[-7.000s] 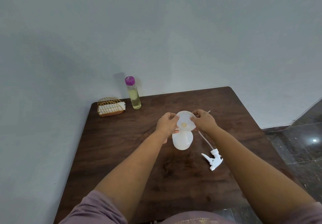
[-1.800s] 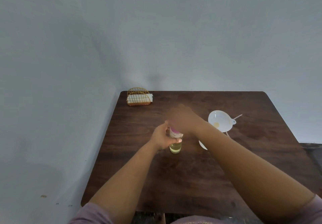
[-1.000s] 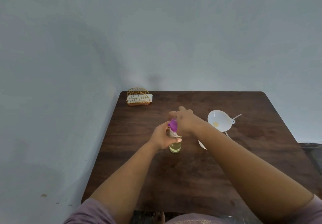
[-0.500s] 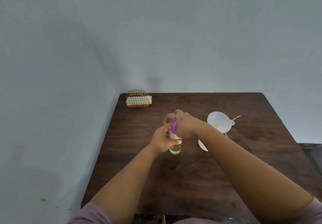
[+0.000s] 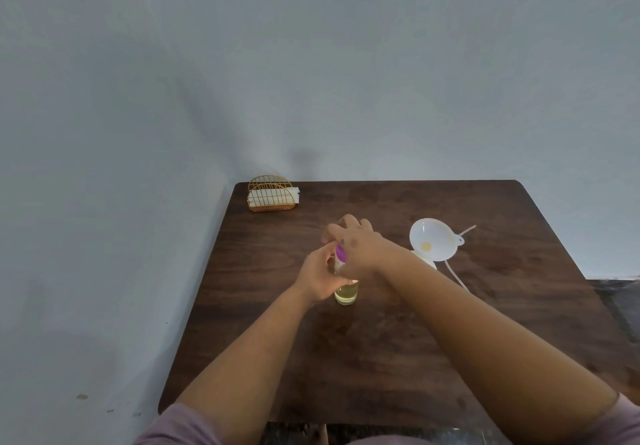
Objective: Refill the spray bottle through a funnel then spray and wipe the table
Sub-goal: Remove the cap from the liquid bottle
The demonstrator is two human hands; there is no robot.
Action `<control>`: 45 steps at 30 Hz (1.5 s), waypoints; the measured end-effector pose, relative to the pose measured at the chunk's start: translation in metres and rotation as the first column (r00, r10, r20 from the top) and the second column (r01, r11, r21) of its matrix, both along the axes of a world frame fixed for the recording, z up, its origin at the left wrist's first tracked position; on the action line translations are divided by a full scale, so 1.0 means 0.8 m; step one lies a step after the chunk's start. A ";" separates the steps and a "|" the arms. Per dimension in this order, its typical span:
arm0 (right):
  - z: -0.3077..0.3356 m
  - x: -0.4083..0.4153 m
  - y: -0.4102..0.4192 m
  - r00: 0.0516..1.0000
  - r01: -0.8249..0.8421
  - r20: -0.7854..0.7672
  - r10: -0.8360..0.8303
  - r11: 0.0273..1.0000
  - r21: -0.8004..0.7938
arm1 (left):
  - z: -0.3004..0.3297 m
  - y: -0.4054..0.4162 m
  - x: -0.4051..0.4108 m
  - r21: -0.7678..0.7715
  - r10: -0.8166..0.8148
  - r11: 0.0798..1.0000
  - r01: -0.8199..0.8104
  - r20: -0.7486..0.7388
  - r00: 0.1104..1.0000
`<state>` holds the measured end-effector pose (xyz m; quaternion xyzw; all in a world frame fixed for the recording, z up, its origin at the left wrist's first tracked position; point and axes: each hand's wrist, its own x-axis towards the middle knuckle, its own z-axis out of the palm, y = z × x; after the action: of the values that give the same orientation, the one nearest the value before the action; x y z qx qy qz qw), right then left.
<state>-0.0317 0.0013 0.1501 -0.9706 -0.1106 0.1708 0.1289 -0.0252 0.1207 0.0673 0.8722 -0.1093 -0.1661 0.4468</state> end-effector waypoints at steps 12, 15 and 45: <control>0.007 -0.002 0.001 0.995 -0.078 0.053 0.081 0.995 -0.070 | 0.001 0.000 -0.002 -0.028 0.023 0.999 -0.023 -0.004 1.000; -0.001 -0.006 0.007 0.983 0.093 0.163 -0.082 0.994 -0.061 | 0.001 0.001 -0.003 -0.072 0.024 0.997 -0.026 -0.034 0.999; -0.075 -0.119 -0.182 0.652 0.494 -0.314 -0.690 0.072 0.867 | -0.018 -0.020 -0.017 -0.161 0.257 0.947 -0.277 -0.134 0.957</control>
<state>-0.1265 -0.1444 0.0897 -0.6952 0.2104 -0.0761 0.6832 -0.0389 0.1046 0.0530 0.8250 0.0205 -0.1419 0.5467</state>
